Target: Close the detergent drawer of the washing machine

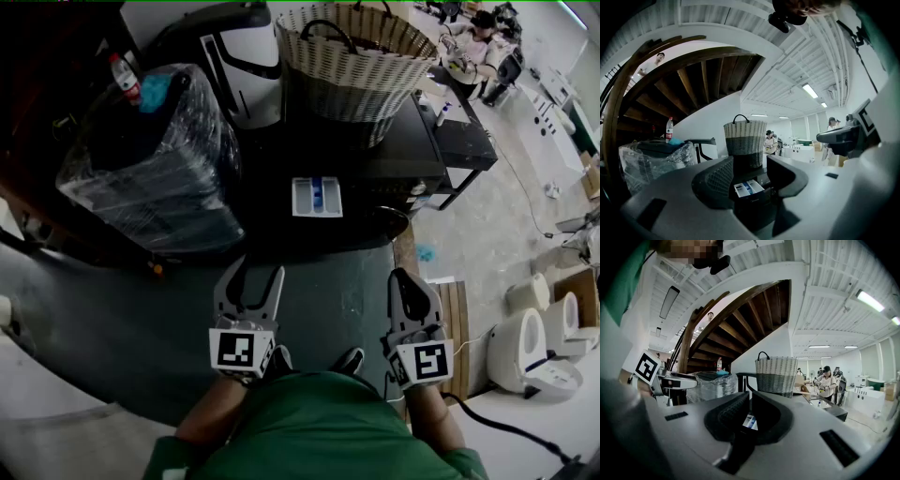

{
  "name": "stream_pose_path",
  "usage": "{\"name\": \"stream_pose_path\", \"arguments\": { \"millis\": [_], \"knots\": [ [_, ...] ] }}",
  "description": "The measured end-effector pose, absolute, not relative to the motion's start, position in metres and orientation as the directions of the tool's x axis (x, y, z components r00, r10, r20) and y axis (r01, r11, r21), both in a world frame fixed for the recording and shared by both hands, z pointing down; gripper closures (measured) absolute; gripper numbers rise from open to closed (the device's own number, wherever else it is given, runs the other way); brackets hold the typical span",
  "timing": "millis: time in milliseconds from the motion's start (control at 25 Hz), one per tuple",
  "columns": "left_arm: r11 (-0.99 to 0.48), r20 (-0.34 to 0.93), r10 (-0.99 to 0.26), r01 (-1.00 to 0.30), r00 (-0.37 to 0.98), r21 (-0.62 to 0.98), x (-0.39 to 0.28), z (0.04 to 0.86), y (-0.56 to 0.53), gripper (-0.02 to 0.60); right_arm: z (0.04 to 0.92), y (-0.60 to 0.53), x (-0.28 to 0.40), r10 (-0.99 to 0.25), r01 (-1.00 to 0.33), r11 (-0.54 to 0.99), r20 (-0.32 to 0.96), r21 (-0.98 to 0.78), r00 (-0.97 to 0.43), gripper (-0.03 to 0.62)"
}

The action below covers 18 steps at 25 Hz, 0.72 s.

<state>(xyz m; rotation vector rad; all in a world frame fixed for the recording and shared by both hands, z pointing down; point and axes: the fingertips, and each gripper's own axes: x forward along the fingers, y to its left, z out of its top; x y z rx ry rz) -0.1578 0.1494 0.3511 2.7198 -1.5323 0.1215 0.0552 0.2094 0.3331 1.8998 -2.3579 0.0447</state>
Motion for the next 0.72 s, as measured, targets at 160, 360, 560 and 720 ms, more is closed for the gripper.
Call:
{"name": "stream_pose_path", "arguments": {
  "millis": [160,360,560,720],
  "knots": [
    [-0.511,0.086,-0.858,-0.859,0.507,-0.026,-0.148,0.353,0.153,0.347,0.338,0.214,0.064,-0.966,-0.97,0.24,0.114,0.043,-0.234,0.556],
    [-0.487,0.099,-0.87,-0.873,0.483,-0.023,-0.128,0.361,0.158,0.347,0.335,0.221,0.086,-0.962,-0.965,0.263,0.081,0.018,-0.261,0.554],
    [-0.453,0.1,-0.888,-0.891,0.448,-0.025,-0.099,0.367,0.164,0.347,0.337,0.23,0.12,-0.961,-0.963,0.269,0.076,0.022,-0.266,0.554],
    [-0.421,0.091,-0.905,-0.906,0.416,-0.043,-0.075,0.364,0.174,0.347,0.341,0.236,0.148,-0.958,-0.959,0.28,0.077,0.038,-0.277,0.553]
  ]
}}
